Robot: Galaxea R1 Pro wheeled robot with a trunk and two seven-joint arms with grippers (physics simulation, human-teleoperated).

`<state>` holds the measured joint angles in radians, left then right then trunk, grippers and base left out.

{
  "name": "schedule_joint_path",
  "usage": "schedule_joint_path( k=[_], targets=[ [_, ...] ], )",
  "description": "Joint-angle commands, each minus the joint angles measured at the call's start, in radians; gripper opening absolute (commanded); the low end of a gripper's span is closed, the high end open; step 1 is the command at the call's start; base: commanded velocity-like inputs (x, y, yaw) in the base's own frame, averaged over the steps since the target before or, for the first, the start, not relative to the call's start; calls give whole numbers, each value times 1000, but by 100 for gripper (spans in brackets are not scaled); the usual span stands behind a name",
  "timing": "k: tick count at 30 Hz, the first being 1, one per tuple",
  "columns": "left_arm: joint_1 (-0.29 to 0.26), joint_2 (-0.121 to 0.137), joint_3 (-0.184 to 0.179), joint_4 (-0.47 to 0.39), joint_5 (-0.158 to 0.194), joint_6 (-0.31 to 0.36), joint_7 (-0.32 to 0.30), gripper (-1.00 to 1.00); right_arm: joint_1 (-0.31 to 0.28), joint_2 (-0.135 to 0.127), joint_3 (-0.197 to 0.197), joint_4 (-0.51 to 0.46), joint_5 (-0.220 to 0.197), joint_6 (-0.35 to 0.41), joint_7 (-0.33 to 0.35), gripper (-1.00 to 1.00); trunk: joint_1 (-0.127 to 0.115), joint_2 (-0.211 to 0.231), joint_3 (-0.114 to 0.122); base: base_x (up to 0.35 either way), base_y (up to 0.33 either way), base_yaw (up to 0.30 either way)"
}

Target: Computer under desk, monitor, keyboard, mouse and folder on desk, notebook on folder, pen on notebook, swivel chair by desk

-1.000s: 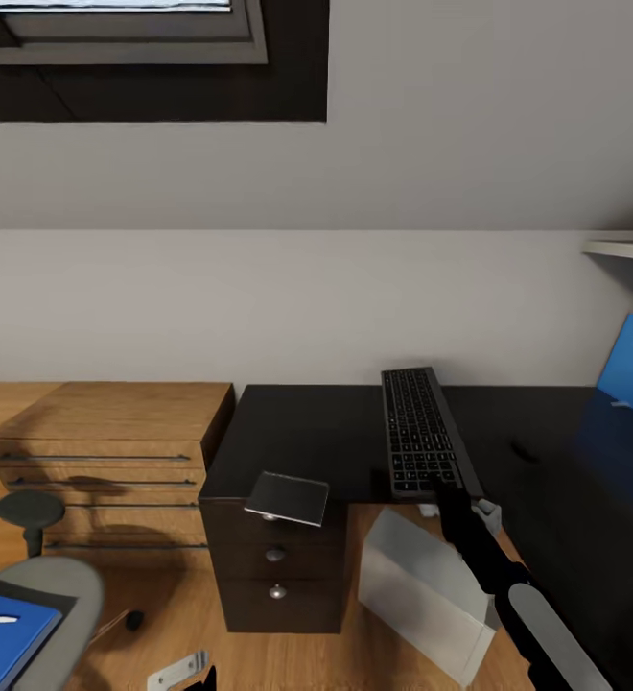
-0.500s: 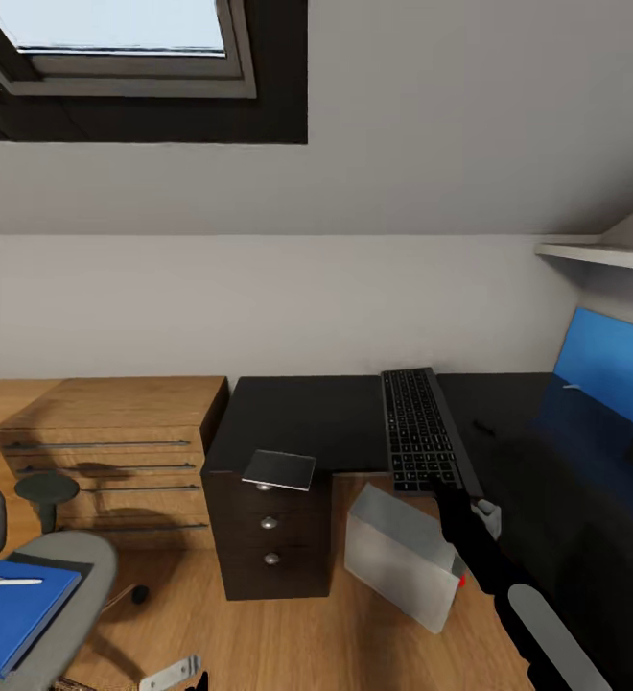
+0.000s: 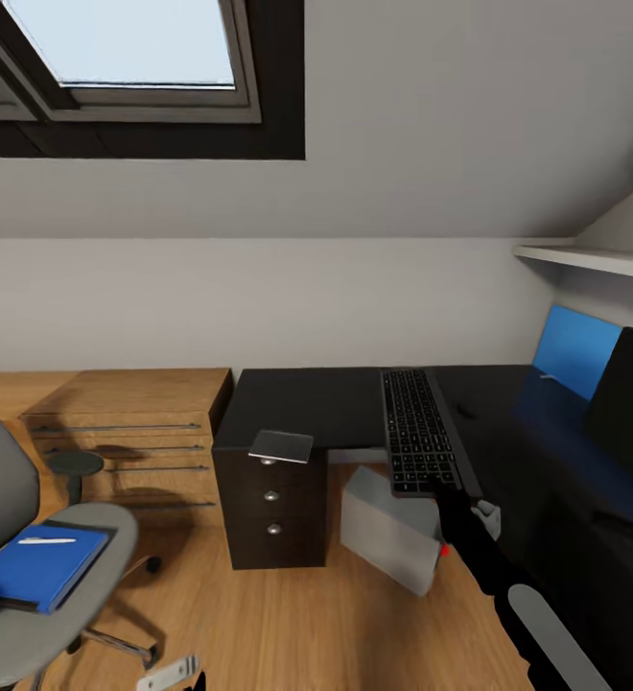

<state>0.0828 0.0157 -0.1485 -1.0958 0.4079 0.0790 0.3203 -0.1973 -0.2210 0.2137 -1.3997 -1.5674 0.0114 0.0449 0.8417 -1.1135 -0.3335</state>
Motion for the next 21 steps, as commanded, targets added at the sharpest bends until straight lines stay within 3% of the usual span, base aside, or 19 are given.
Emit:
schedule_joint_path(
  k=[1,21],
  targets=[
    [0,1,-3,-3,6,4,8,100,-1,-1,1,0,-12,1,6,-100,-5,6,2,-343,-88,0],
    [0,3,3,-3,8,3,6,100,-1,6,4,29,-12,-1,9,-100,-81,146,65,-343,-94,0]
  ],
)
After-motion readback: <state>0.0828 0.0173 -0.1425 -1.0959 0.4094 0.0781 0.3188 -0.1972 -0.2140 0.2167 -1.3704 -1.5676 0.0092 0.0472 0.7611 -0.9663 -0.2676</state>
